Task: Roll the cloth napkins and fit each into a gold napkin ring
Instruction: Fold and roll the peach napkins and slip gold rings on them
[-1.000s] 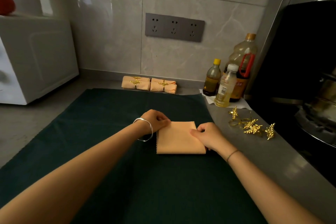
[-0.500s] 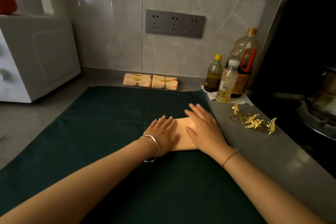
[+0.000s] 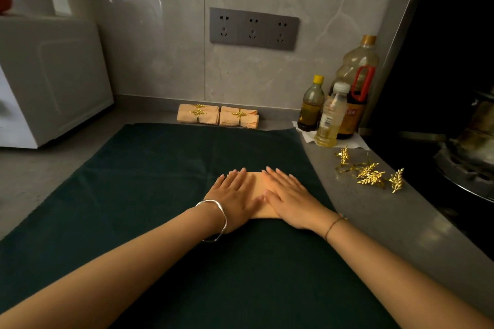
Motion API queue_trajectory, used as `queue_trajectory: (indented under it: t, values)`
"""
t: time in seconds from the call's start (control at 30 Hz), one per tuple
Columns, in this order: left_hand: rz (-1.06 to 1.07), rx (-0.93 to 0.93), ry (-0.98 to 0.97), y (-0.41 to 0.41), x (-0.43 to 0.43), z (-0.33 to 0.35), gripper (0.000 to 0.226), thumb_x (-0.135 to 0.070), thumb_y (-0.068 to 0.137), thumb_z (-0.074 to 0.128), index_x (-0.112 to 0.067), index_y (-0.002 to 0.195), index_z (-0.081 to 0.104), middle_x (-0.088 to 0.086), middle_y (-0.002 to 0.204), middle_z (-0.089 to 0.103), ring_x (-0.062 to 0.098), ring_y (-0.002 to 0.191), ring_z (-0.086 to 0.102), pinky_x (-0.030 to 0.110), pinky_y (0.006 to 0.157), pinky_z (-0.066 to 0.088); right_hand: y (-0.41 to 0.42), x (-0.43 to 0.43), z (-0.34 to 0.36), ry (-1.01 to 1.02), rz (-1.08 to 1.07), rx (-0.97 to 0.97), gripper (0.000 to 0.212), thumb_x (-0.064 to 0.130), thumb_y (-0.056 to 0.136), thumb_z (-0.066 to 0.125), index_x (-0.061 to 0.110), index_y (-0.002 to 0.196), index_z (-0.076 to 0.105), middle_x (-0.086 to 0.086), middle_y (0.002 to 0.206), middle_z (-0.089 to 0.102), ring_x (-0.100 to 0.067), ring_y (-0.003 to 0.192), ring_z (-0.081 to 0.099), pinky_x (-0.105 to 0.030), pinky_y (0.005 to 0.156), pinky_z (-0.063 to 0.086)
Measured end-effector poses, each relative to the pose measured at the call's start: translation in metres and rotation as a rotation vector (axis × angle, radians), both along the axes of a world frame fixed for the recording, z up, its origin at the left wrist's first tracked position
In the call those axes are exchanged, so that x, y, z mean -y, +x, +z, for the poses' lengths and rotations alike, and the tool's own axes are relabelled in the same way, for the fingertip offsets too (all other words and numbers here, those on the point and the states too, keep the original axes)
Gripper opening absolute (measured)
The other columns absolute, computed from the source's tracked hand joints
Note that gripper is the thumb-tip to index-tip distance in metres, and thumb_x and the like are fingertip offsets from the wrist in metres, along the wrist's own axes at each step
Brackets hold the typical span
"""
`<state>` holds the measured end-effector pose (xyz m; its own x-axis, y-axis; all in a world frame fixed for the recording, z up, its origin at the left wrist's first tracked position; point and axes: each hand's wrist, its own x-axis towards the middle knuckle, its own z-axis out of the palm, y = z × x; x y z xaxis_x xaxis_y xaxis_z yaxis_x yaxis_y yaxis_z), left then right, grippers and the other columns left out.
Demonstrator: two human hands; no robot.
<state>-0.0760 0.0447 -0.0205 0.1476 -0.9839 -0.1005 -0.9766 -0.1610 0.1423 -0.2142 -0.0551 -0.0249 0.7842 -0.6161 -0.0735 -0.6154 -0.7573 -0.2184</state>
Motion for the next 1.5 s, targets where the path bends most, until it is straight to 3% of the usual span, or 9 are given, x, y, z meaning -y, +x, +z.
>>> queue_trajectory:
  t: [0.27, 0.4, 0.57, 0.77, 1.07, 1.13, 1.27, 1.4, 1.5]
  values:
    - [-0.195, 0.182, 0.035, 0.010, -0.030, 0.022, 0.077, -0.065, 0.091, 0.026, -0.019, 0.151, 0.008, 0.002, 0.157, 0.010, 0.020, 0.144, 0.012, 0.030, 0.116, 0.006, -0.010, -0.001, 0.008, 0.062, 0.084, 0.108, 0.051, 0.037, 0.102, 0.024, 0.024, 0.150, 0.013, 0.010, 0.158, 0.004, -0.004, 0.144, -0.002, -0.020, 0.111, -0.008]
    - [-0.264, 0.163, 0.047, 0.017, -0.030, 0.027, 0.071, -0.056, 0.093, 0.035, -0.022, 0.151, 0.010, 0.002, 0.157, 0.012, 0.019, 0.143, 0.015, 0.029, 0.116, 0.009, -0.043, -0.007, 0.020, -0.097, 0.201, 0.148, 0.045, 0.040, 0.098, 0.039, 0.029, 0.141, 0.039, 0.014, 0.150, 0.032, -0.001, 0.138, 0.022, -0.025, 0.116, 0.011]
    - [-0.257, 0.221, 0.069, 0.014, -0.026, 0.027, 0.071, -0.051, 0.092, 0.040, -0.023, 0.150, 0.010, 0.004, 0.157, 0.015, 0.023, 0.142, 0.019, 0.035, 0.117, 0.017, -0.057, -0.020, 0.028, -0.238, 0.212, 0.009, 0.059, 0.047, 0.088, 0.050, 0.034, 0.143, 0.034, 0.017, 0.148, 0.032, -0.003, 0.135, 0.028, -0.019, 0.109, 0.016]
    - [-0.237, 0.305, 0.044, 0.008, -0.021, 0.032, 0.056, -0.025, 0.099, 0.042, -0.021, 0.149, 0.017, 0.005, 0.153, 0.027, 0.025, 0.136, 0.033, 0.037, 0.112, 0.030, -0.050, -0.026, 0.029, -0.223, 0.105, 0.127, 0.048, 0.029, 0.093, 0.051, 0.033, 0.140, 0.040, 0.010, 0.144, 0.043, -0.006, 0.129, 0.040, -0.021, 0.105, 0.029]
    - [-0.387, 0.384, -0.036, 0.003, -0.059, 0.014, 0.061, -0.021, 0.100, 0.038, -0.022, 0.150, 0.003, 0.001, 0.157, 0.011, 0.018, 0.143, 0.017, 0.029, 0.114, 0.018, -0.077, -0.049, 0.017, -0.300, 0.245, 0.239, 0.042, 0.020, 0.085, 0.065, 0.029, 0.125, 0.059, 0.013, 0.128, 0.058, -0.006, 0.120, 0.051, -0.013, 0.096, 0.026]
    - [-0.390, 0.325, -0.093, 0.008, -0.065, 0.010, 0.055, -0.021, 0.101, 0.036, -0.024, 0.150, 0.012, -0.002, 0.156, 0.018, 0.015, 0.142, 0.021, 0.027, 0.113, 0.024, -0.078, -0.044, 0.012, -0.243, 0.221, 0.301, 0.039, 0.018, 0.080, 0.071, 0.028, 0.117, 0.065, 0.011, 0.120, 0.063, -0.005, 0.112, 0.056, -0.011, 0.093, 0.031]
    - [-0.371, 0.185, -0.461, 0.014, -0.075, 0.015, 0.028, -0.030, 0.087, 0.050, -0.031, 0.109, 0.067, -0.008, 0.102, 0.067, 0.008, 0.095, 0.063, 0.018, 0.070, 0.051, -0.078, -0.037, 0.014, -0.027, 0.179, 0.430, 0.031, 0.019, 0.075, 0.074, 0.035, 0.100, 0.067, 0.020, 0.103, 0.064, 0.007, 0.100, 0.057, -0.002, 0.086, 0.038]
    - [-0.159, -0.091, -0.468, 0.019, -0.073, 0.009, 0.025, -0.046, 0.088, 0.055, -0.028, 0.099, 0.069, -0.008, 0.092, 0.068, 0.010, 0.085, 0.061, 0.022, 0.072, 0.048, -0.073, -0.031, 0.017, 0.188, 0.085, 0.567, 0.023, 0.023, 0.077, 0.072, 0.037, 0.093, 0.066, 0.019, 0.095, 0.067, 0.007, 0.095, 0.060, -0.007, 0.084, 0.044]
    - [-0.057, -0.282, -0.473, 0.026, -0.063, 0.011, 0.021, -0.045, 0.082, 0.061, -0.027, 0.071, 0.061, -0.010, 0.067, 0.059, 0.000, 0.061, 0.055, 0.012, 0.060, 0.043, -0.066, -0.026, 0.012, 0.310, -0.025, 0.693, 0.018, 0.019, 0.078, 0.072, 0.023, 0.094, 0.068, 0.006, 0.100, 0.067, -0.002, 0.090, 0.064, -0.013, 0.078, 0.049]
